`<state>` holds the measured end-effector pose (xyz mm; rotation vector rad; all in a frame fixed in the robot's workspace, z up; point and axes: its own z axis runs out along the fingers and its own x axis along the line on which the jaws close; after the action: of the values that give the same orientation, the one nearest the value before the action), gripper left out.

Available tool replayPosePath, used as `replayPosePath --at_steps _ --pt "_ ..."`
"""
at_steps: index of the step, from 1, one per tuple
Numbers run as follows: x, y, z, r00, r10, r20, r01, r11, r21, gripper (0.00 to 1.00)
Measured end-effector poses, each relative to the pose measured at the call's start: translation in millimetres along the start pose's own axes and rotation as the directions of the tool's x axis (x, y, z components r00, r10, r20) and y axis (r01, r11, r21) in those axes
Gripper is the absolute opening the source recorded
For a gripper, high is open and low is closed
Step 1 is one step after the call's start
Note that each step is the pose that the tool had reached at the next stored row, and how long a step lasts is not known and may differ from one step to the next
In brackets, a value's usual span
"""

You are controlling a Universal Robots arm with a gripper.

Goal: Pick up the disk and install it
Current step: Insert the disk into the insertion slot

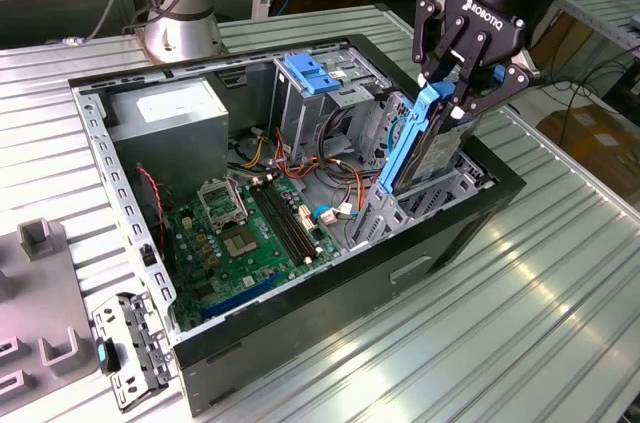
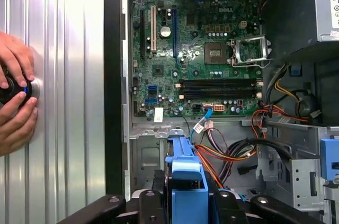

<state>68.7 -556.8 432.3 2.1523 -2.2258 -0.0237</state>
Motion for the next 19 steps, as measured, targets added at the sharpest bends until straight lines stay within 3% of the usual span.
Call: replayPosePath --at_steps 3,4,7,10,13,15,16,18,19 --pt "0.0 0.0 0.0 1.0000 0.000 -0.0001 0.000 1.0000 0.0000 0.38" --pt "0.0 0.0 0.7 1.0000 0.000 0.0000 0.000 1.0000 0.0000 0.45" --pt "-0.2 -0.3 7.2 1.0000 0.000 0.0002 0.000 1.0000 0.0000 0.45" --pt "-0.4 -0.8 17.5 1.0000 0.000 0.0000 0.000 1.0000 0.0000 0.43" --pt "-0.1 -1.0 23.0 1.0000 -0.006 -0.0002 0.006 1.0000 0.0013 0.24" --pt "0.3 -0.8 24.3 0.9998 -0.022 -0.0007 0.022 0.9997 0.0105 0.12" --pt "0.5 -0.6 24.7 0.9997 -0.026 -0.0009 0.026 0.9996 0.0146 0.11" --pt "1.4 0.6 26.3 0.9994 -0.036 -0.0010 0.036 0.9988 0.0334 0.11" --pt "2.1 1.9 27.9 0.9993 -0.037 -0.0012 0.037 0.9986 0.0379 0.11"
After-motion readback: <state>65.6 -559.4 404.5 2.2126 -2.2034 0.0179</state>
